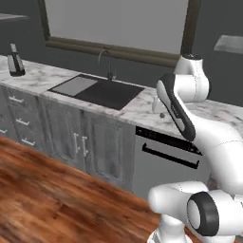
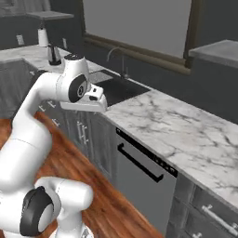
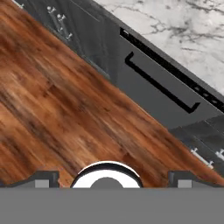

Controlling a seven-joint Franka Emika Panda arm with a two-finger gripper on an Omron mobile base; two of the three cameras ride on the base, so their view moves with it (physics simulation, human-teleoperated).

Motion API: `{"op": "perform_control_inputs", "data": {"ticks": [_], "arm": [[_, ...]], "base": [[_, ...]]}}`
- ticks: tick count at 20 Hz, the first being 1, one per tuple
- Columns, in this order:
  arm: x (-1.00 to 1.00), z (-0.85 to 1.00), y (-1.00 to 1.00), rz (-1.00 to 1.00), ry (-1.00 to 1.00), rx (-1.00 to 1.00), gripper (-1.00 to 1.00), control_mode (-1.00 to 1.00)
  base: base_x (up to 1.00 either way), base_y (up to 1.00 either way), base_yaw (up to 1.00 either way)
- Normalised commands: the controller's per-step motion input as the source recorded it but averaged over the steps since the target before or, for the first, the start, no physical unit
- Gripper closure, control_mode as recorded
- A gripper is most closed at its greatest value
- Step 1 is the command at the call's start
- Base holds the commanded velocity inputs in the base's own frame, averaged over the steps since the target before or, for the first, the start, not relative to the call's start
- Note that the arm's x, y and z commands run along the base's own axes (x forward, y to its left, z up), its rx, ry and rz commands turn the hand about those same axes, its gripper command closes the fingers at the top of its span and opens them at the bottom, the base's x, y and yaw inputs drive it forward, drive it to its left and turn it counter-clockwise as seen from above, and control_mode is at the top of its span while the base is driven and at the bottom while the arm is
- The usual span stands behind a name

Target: Navigate to the stove.

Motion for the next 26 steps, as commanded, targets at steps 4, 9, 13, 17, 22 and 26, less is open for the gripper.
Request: {"op": "perform_control_inputs", "data": {"ticks": [4, 9, 13, 17, 22, 26], "arm": [[0.00, 0.00, 0.00, 0.00, 0.00, 0.00, -1.00, 1.00], [0.00, 0.00, 0.00, 0.00, 0.00, 0.00, -1.00, 1.00], [0.00, 0.00, 0.00, 0.00, 0.00, 0.00, -1.00, 1.00], [0.00, 0.00, 0.00, 0.00, 0.00, 0.00, -1.00, 1.00], [0.00, 0.00, 0.00, 0.00, 0.00, 0.00, -1.00, 1.00], [0.00, 0.00, 0.00, 0.00, 0.00, 0.00, -1.00, 1.00]], "base": [[0.03, 0.67, 0.63], [0.00, 0.67, 0.66], [0.00, 0.58, 0.68], [0.03, 0.41, 0.68], [0.23, 0.07, 0.71], [0.92, -0.42, 0.54]]}}
